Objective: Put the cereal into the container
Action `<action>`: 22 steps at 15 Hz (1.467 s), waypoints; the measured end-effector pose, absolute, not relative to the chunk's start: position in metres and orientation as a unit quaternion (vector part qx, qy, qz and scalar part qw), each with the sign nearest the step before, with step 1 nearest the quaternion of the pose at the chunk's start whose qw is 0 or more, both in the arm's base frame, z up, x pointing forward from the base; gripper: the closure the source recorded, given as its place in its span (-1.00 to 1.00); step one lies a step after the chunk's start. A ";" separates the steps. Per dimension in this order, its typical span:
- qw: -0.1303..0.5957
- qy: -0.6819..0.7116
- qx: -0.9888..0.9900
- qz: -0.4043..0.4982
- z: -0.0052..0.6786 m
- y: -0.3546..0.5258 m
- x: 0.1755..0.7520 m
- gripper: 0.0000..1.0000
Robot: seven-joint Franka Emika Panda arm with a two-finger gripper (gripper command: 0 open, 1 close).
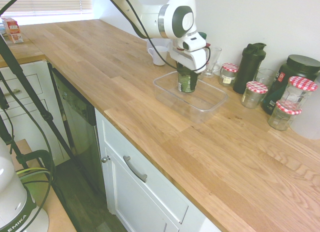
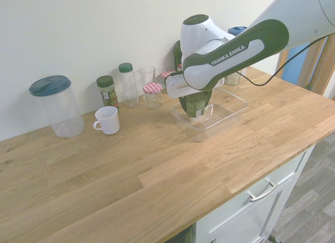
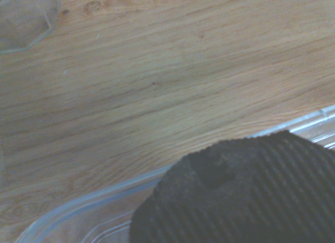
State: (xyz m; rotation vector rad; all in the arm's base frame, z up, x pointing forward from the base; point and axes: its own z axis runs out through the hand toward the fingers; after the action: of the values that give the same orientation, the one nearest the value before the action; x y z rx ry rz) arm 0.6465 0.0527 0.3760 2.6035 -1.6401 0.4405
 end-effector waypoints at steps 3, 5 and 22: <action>0.015 -0.531 0.836 0.138 0.366 0.052 0.649 1.00; 0.011 -0.536 0.834 0.134 0.365 0.051 0.649 -1.00; 0.006 -0.500 0.862 0.085 0.377 0.036 0.609 -1.00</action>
State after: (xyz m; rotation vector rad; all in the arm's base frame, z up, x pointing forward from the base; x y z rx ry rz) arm 0.6089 0.0360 0.3771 2.6965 -1.5660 0.2646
